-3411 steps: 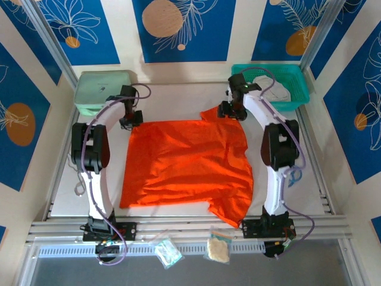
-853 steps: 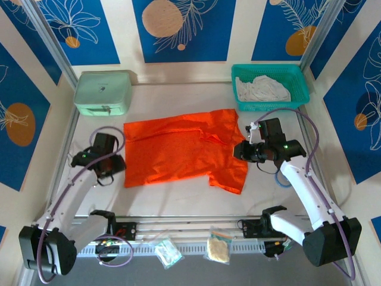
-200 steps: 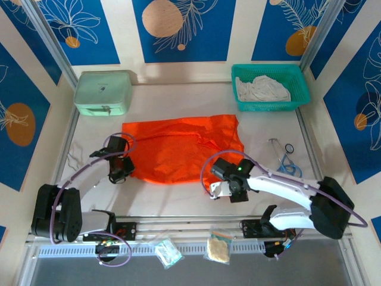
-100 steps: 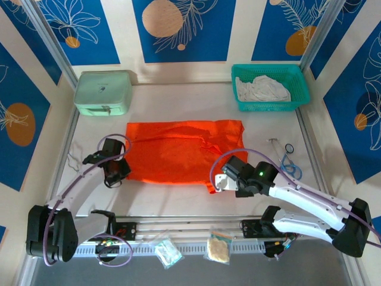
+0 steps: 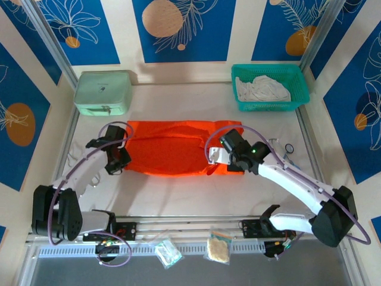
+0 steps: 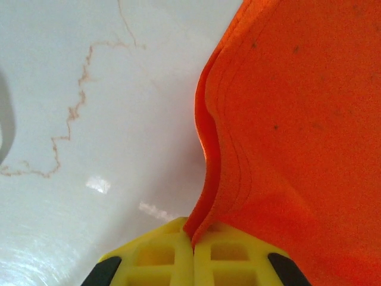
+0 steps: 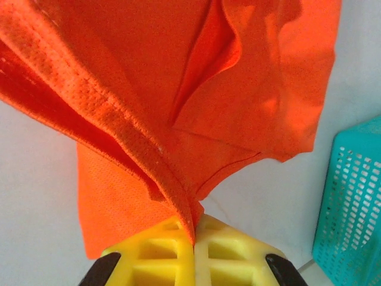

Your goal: Fold and stack the t-shirts

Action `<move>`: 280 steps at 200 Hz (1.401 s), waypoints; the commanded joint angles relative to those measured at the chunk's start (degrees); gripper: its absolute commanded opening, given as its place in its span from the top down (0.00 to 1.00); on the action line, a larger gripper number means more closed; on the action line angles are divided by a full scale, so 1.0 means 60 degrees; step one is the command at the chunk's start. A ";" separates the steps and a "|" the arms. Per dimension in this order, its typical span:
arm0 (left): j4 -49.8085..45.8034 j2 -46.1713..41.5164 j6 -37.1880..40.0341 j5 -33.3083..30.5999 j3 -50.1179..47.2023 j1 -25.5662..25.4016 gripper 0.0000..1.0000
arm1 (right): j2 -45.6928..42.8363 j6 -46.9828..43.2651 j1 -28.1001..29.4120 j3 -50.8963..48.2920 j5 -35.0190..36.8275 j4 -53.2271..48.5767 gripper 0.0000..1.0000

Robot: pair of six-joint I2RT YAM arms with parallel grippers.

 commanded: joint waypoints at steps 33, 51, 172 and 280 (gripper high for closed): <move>-0.0212 0.0904 0.0358 -0.0934 0.0769 0.0087 1.00 | 0.1016 -0.0678 -0.1087 0.0742 -0.1127 0.1187 1.00; -0.0187 0.1221 0.0411 -0.1023 0.0924 0.0114 1.00 | 0.1446 -0.0675 -0.1363 0.0858 -0.1247 0.1392 1.00; -0.0384 0.2927 0.0431 -0.1524 0.2144 0.0249 0.91 | 0.3837 -0.0351 -0.2330 0.1438 -0.1638 0.2691 1.00; -0.0946 0.2086 0.0249 -0.1632 0.2458 0.0333 0.28 | 0.5848 0.1965 -0.2568 0.2307 -0.1073 0.3775 0.95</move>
